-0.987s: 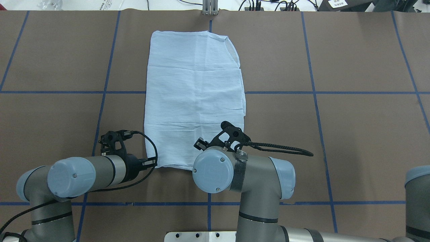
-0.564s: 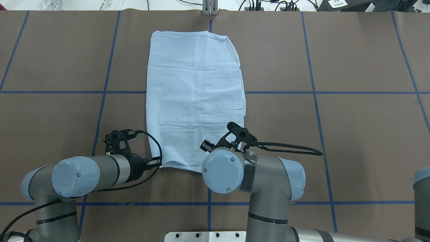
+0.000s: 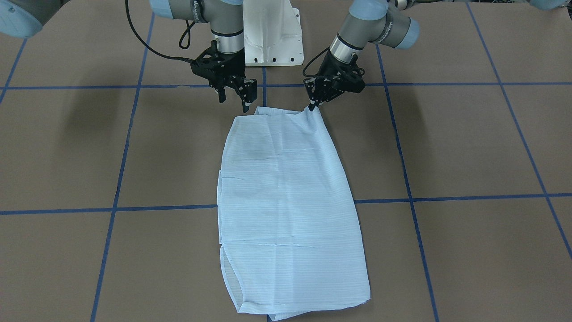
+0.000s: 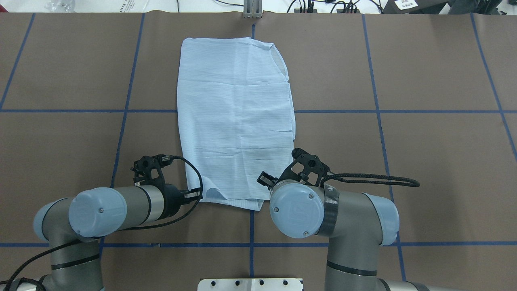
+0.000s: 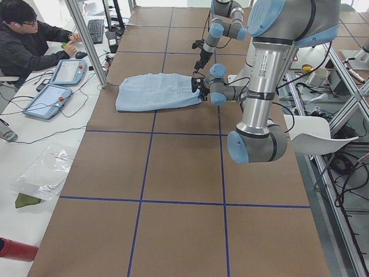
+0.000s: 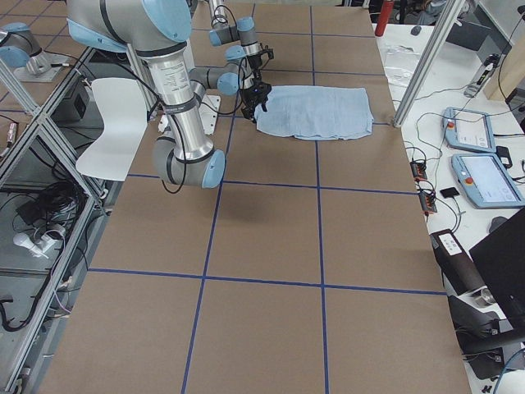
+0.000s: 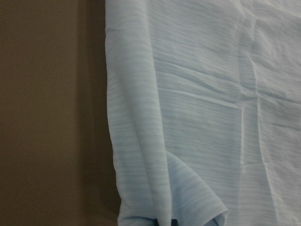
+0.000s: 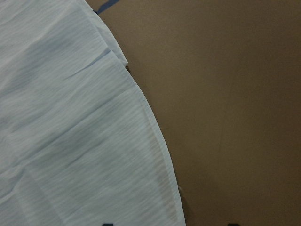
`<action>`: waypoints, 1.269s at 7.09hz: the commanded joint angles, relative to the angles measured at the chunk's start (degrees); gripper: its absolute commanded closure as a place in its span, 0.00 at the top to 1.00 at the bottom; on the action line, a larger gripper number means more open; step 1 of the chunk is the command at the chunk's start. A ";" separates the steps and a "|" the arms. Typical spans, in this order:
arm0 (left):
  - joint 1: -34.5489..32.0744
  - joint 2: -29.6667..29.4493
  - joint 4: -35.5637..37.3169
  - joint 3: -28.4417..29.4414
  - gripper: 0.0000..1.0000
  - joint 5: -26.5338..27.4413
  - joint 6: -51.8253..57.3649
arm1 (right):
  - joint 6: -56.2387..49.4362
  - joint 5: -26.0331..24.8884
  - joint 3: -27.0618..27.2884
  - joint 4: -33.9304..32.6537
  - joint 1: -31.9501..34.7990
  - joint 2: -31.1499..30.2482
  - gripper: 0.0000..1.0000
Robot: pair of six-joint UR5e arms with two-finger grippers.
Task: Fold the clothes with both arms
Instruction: 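Grasp the near edge corners of the folded shirt with both grippers, then lift the near edge with both grippers and fold it away from the robot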
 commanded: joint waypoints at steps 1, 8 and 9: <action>1.33 -1.06 0.16 -0.12 0.00 0.11 -1.67 | -1.13 -0.21 -0.23 0.08 -0.26 0.18 0.87; 1.43 -0.36 0.16 -0.38 0.00 0.11 -1.68 | 4.23 -0.31 -11.84 2.20 -0.44 7.92 0.88; 1.43 -0.27 0.16 -0.38 0.00 0.11 -1.68 | 4.23 -0.30 -12.54 2.19 -0.44 8.00 0.88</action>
